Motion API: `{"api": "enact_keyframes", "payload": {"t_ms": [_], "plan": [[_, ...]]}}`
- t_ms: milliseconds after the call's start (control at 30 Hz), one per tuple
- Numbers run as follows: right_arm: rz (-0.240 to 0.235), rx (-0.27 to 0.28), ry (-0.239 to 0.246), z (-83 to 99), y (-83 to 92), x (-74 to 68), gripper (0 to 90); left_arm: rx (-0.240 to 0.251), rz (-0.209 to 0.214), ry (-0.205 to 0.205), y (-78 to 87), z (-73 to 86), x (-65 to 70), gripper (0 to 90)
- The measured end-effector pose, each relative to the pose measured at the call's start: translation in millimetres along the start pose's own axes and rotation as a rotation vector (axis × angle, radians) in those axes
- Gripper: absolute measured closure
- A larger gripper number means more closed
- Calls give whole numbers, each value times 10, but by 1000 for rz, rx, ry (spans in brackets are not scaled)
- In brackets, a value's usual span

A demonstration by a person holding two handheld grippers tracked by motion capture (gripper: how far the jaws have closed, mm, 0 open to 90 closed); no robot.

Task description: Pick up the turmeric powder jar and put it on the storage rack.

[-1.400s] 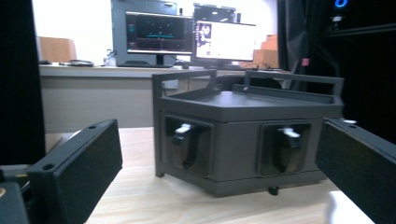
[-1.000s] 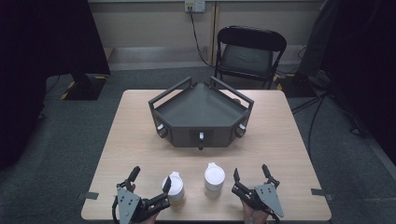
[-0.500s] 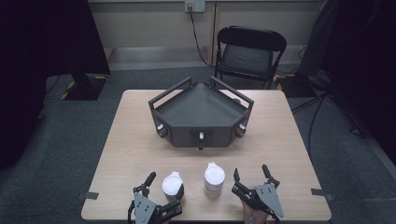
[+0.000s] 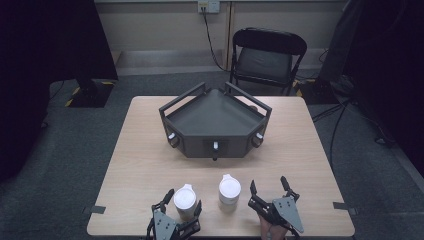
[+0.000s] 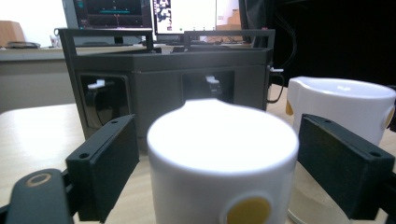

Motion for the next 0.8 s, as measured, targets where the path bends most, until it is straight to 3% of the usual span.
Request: {"api": "enact_keyframes", "payload": {"t_ms": [333, 533, 800], "plan": [[1, 0, 1, 0, 0, -1, 34, -5, -27, 2, 2, 37, 44, 229], [3, 0, 1, 0, 1, -4, 34, -1, -9, 9, 3, 66, 13, 300], [3, 0, 1, 0, 1, -4, 34, 4, -2, 8, -1, 73, -4, 306]]}}
Point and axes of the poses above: each handheld gripper's, and its own axes: y roughly backward along the jaws, z roughly out of its underside, x roughly to its right, the point moved 4 cm from there along -y, roughly forward along the jaws, and after that the axes turned 7 degrees about x, right-handed, at the moved point
